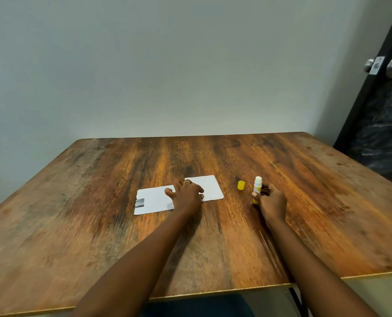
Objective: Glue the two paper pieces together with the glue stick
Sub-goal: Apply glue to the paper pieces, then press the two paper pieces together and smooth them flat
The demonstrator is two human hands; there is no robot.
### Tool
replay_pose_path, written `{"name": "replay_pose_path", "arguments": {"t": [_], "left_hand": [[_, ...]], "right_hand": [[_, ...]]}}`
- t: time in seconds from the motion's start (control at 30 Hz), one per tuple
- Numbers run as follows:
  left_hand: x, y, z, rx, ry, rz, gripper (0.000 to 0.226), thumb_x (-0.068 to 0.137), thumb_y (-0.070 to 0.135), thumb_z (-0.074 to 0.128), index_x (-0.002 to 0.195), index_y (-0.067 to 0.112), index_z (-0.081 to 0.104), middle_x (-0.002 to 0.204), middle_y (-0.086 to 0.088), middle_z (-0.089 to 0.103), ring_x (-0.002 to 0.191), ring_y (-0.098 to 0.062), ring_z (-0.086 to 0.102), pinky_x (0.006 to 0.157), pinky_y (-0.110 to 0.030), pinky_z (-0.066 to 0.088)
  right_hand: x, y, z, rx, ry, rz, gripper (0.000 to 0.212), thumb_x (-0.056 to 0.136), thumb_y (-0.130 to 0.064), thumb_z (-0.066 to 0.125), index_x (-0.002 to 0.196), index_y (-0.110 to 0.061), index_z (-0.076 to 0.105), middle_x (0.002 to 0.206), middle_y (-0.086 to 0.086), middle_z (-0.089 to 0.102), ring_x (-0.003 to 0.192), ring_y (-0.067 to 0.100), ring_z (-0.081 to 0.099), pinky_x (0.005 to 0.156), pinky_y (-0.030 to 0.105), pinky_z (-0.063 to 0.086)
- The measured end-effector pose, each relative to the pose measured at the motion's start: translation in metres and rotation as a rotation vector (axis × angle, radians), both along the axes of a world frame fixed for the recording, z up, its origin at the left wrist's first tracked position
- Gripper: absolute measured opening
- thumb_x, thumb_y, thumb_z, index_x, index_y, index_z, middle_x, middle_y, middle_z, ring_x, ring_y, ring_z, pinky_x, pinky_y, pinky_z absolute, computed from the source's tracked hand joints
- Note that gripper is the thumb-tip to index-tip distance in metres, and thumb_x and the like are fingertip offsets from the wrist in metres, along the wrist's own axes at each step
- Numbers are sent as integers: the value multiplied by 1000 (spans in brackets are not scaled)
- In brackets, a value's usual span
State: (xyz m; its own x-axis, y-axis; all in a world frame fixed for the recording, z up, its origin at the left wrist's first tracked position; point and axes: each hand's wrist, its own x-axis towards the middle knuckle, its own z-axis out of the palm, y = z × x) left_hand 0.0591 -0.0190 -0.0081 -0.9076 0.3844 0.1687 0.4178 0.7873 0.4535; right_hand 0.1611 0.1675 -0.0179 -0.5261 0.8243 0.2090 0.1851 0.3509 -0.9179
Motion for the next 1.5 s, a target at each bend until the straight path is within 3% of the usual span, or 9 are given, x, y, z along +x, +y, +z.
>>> {"name": "replay_pose_path", "arguments": {"t": [0.17,0.3,0.5,0.6,0.73,0.83,0.93,1.2,1.5], "left_hand": [[5,0,3,-1,-21,8,27,90,26,59,115,19,68,138,-4,52,136,-29,24,107,-53,16],[3,-6,8,44,-29,91,25,91,24,55,113,20,68,132,-5,57,133,-28,30,108,-53,16],[-12,-19,24,162,-66,207,29,93,18,50,115,14,69,121,-8,66,118,-29,53,104,-47,37],[-23,-26,31,274,-126,185,26,92,10,53,111,5,70,114,-12,70,99,-27,65,87,-35,53],[-27,-23,38,408,-328,210,19,91,4,55,102,-6,66,108,-20,67,78,-22,58,72,-28,50],[-26,-16,38,387,-444,241,20,90,2,55,106,-6,62,112,-19,64,94,-28,61,81,-31,52],[-23,-9,39,416,-528,254,29,93,7,49,118,-5,57,121,-20,60,110,-30,59,91,-33,51],[-23,8,50,432,-749,254,39,95,12,48,131,-1,46,132,-20,51,120,-33,52,103,-41,47],[-33,7,40,408,-744,231,40,95,10,47,133,-2,45,133,-21,51,122,-33,52,104,-39,47]], "right_hand": [[7,7,-3,19,-49,-18,41,76,-5,71,117,-7,63,108,12,71,96,27,64,82,39,50],[8,8,-3,36,-56,2,45,74,-5,73,117,-8,62,108,12,71,97,27,65,83,40,50],[11,-7,4,108,-7,-79,66,63,-18,84,120,-13,51,127,11,58,115,31,53,91,44,46],[6,-23,13,366,91,-143,56,68,-15,79,115,-5,51,123,17,51,116,35,46,93,46,43],[-13,-56,21,525,135,-8,24,83,-12,65,105,-7,58,120,15,54,107,28,53,78,30,46],[-38,-66,18,457,-64,236,21,89,-12,57,108,-5,62,115,13,63,97,24,61,66,16,43],[-61,-69,11,341,-283,362,32,90,-16,57,120,-4,59,125,12,61,108,25,59,79,25,49],[-95,-74,10,291,-534,219,29,92,-14,54,117,-2,59,120,16,63,107,32,61,90,37,52],[-109,-64,21,27,-561,224,43,77,-4,70,117,0,58,126,19,59,113,35,57,90,39,51]]}}
